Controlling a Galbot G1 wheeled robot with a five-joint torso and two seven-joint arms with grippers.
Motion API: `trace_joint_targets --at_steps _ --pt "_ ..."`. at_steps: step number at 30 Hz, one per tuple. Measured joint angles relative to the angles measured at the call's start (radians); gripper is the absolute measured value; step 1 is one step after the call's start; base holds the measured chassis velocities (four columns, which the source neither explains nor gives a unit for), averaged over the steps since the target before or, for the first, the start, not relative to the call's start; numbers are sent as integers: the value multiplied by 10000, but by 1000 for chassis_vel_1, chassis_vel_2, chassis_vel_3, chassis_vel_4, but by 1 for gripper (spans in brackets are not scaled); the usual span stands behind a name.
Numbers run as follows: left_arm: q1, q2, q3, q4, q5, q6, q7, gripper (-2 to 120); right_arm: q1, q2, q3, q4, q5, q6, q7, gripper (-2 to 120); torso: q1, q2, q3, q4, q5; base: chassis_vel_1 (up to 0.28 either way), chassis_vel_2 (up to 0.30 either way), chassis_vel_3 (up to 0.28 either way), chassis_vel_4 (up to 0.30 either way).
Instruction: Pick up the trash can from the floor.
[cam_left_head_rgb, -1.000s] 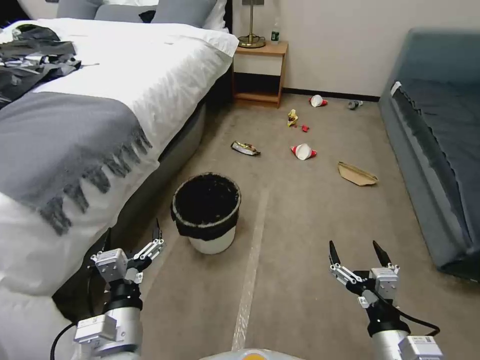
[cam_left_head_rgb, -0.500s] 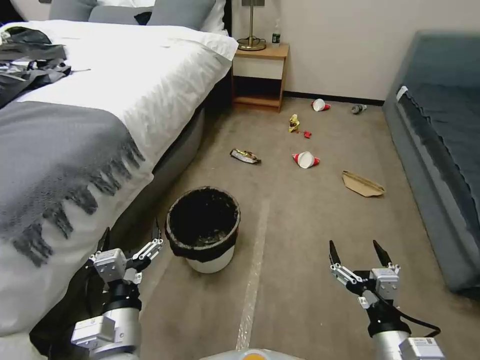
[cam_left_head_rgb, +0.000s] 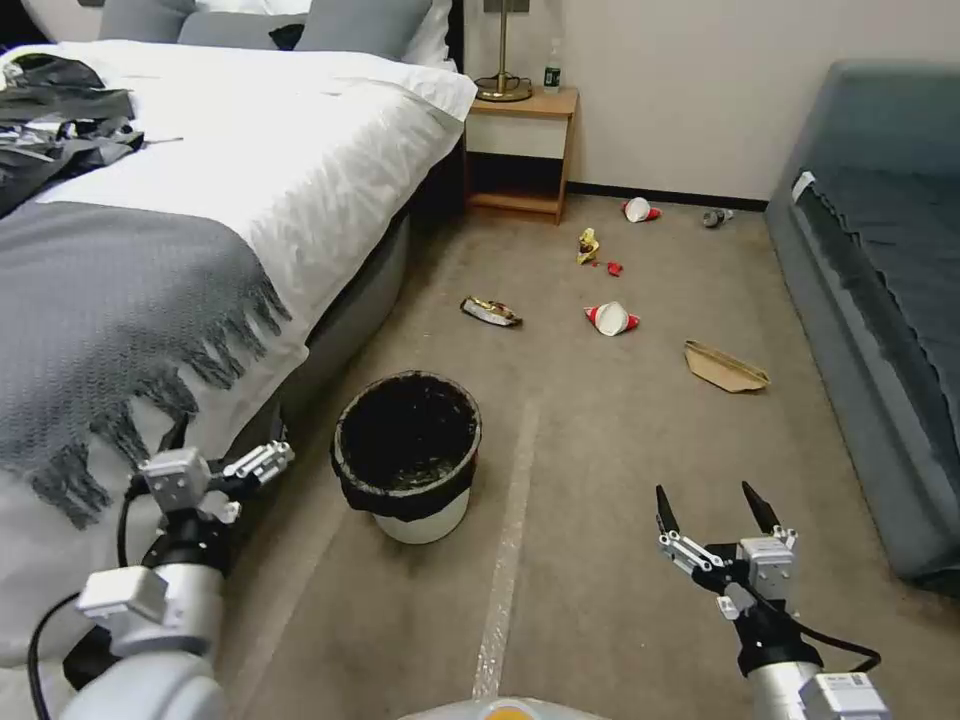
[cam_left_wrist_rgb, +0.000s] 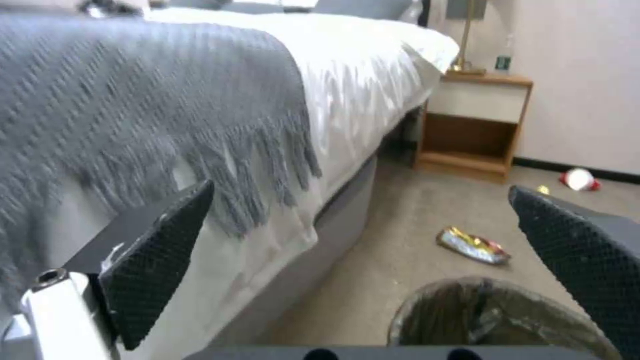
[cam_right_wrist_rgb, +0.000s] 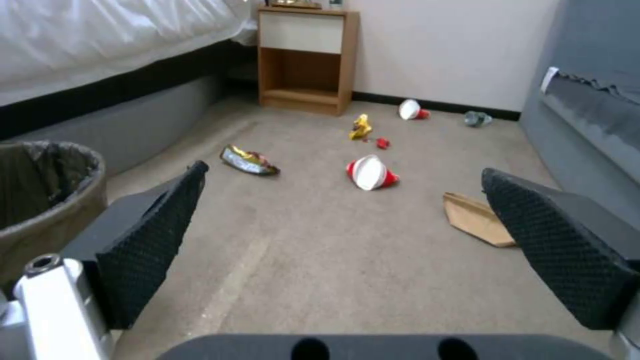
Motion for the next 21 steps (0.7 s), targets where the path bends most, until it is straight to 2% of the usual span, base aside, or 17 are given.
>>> trace_joint_targets --at_steps 2,4,8,10,12,14,16,21 --pt "-271 376 217 280 -571 411 -216 100 -14 23 -46 -3 -13 24 -7 100 0 0 0 -1 0 0 0 0 0" --pt "-367 486 286 393 -721 526 -269 100 -20 29 -50 -2 -15 31 -8 100 0 0 0 -2 -1 0 0 0 0" --pt "-1068 1339 639 1168 -1724 1018 -583 100 -90 30 -39 -24 -18 98 -13 100 0 0 0 -1 0 0 0 0 0" --pt "-1243 1509 685 1329 -1954 1126 -652 100 -104 31 -29 -37 -20 110 -13 100 0 0 0 0 -1 0 0 0 0" --pt "-1934 2119 846 1892 -2639 1458 -831 100 -119 75 -14 -45 -33 122 -13 100 0 0 0 -1 0 0 0 0 0" --pt "-2074 2254 874 1995 -2773 1520 -837 100 -121 86 -15 -45 -40 122 -14 100 1 0 0 0 -2 0 0 0 0" --pt "-2742 2939 914 2425 -3501 1821 -912 100 -123 187 -20 -40 -97 122 -13 100 1 0 1 -5 4 0 0 0 0" --pt "-3240 3563 935 2886 -4163 2018 -936 100 -142 306 -9 2 -165 119 -13 100 1 0 0 -1 3 0 0 0 0"
